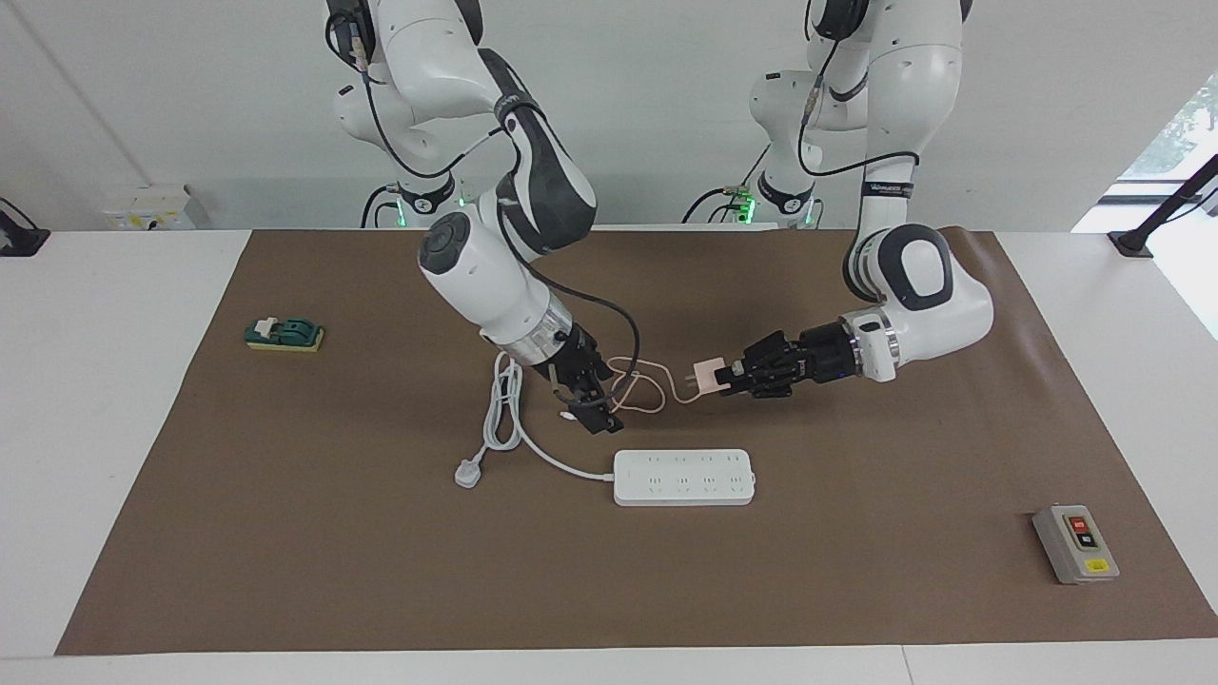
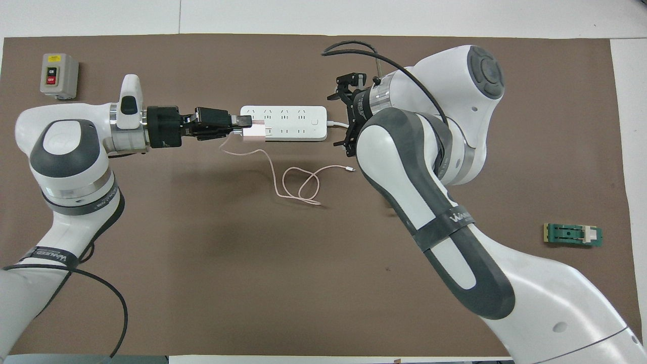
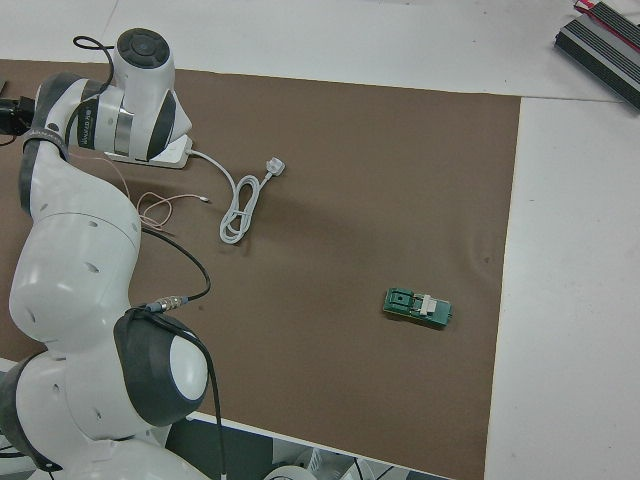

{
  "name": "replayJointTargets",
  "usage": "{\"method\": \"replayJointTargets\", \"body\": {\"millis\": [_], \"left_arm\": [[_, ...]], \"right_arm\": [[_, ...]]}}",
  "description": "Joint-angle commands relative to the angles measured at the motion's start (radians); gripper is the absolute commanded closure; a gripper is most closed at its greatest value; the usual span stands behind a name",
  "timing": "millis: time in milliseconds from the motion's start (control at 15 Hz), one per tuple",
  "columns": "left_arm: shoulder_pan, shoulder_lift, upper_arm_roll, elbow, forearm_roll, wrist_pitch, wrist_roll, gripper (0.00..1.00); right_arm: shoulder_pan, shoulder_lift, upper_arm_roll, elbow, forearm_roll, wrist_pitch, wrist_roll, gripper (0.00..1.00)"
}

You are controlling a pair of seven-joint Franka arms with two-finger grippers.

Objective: Plug charger into power strip

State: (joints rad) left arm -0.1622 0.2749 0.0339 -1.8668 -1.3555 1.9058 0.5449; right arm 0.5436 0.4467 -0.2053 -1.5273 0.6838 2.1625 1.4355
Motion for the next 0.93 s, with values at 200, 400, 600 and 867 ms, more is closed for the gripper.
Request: {"method": "replayJointTargets", "body": {"millis": [200,400,600,867], "left_arm": [[0.000,-0.082,0.078,0.144,0.436,-0.080,-0.327,1.00],[-0.002,-0.111,0.080,0.187,0.652,-0.131,-0.443,1.00],[-0.017,-0.131,0.078,0.236,0.814,-0.204,-0.598,1.00],[-0.025,-0.154,0.070,0.233,0.915,-0.211,-0.700,1.00]], "right_arm": [[-0.074,-0.074,0.006,-0.043,-0.015,-0.053,-0.265,0.00],[-0.117,-0.092,0.006,-0.044,-0.105,-0.105,-0.508,0.00],[-0.143,-0.123,0.006,-0.044,-0.231,-0.179,-0.771,0.00],[-0.195,-0.170,0.006,-0.040,-0.314,-0.289,-0.998,0.00]]}}
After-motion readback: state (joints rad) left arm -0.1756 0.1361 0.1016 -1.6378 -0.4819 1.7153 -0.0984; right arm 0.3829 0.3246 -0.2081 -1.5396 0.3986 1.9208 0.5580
